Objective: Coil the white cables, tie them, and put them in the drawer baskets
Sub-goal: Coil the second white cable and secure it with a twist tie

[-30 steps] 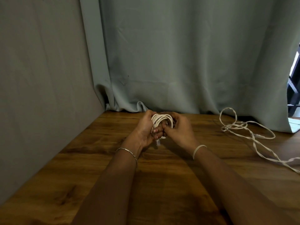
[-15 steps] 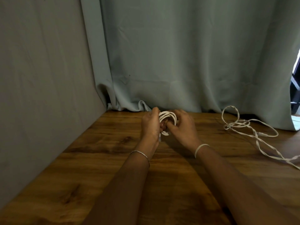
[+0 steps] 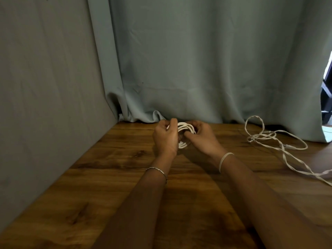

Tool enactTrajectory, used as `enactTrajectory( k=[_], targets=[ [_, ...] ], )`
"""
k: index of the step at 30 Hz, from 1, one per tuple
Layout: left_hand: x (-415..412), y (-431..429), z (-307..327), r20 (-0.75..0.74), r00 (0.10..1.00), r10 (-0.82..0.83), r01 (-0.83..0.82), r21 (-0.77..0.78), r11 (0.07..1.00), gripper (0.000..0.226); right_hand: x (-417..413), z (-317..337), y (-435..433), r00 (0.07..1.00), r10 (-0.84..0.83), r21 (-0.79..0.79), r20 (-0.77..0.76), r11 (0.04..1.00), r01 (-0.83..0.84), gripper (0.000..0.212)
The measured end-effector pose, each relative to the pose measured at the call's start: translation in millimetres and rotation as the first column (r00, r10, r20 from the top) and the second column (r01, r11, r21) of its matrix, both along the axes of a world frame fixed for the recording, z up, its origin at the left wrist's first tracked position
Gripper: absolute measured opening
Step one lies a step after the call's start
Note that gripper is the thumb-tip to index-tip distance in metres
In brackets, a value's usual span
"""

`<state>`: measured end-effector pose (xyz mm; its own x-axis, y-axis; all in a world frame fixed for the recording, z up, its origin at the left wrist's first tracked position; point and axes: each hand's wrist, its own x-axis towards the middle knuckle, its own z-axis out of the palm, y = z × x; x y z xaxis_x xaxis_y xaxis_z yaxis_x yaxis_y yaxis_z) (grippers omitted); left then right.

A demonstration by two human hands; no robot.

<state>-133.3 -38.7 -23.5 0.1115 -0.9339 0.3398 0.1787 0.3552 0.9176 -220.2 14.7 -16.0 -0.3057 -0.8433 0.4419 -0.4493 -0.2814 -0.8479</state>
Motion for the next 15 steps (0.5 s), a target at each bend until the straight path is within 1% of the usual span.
enactTrajectory(
  k=[1,3,5,6,7,8,10,12,15],
  targets=[
    [0.7,-0.3,0.7,-0.001,1.0,0.0,0.0,0.015,1.0,0.014,0.4,0.1,0.8,0.999,0.022,0.031,0.048,0.999,-0.023,0.026],
    [1.5,-1.8,1.3,0.004,0.999,-0.039,0.039,0.04,0.998,0.012,0.9,-0.6,2.1,0.977,0.067,0.096,0.203,0.991,-0.088,0.029],
    [1.3,-5.9,-1.0,0.05,0.995,-0.089,0.087,0.042,0.995,0.007,-0.8,-1.9,2.5,0.923,0.098,0.125,0.371,0.98,-0.155,0.034],
    [1.2,-7.3,-1.6,0.071,0.991,-0.11,0.108,0.035,0.994,0.007,-2.3,-2.7,2.4,0.89,0.108,0.127,0.444,0.975,-0.181,0.036],
    [1.0,-8.0,-2.0,0.087,0.988,-0.129,0.126,0.035,0.991,0.016,-4.7,-3.6,1.9,0.865,0.115,0.129,0.489,0.971,-0.202,0.037],
    [0.9,-8.7,-2.5,0.097,0.985,-0.141,0.138,0.045,0.989,0.024,-7.2,-4.8,1.6,0.853,0.125,0.138,0.507,0.965,-0.223,0.038],
    [1.9,-7.2,-2.1,0.095,0.981,-0.167,0.161,0.068,0.985,0.031,-10.9,-7.2,1.4,0.855,0.159,0.163,0.494,0.949,-0.27,0.038],
    [3.1,-5.3,-1.1,0.051,0.974,-0.219,0.213,0.109,0.971,0.029,-12.9,-8.8,1.9,0.85,0.209,0.156,0.484,0.935,-0.319,0.038],
    [5.2,-3.9,-0.3,0.001,0.956,-0.292,0.289,0.158,0.944,0.022,-14.0,-10.4,1.3,0.838,0.251,0.136,0.484,0.925,-0.355,0.043]
  ],
)
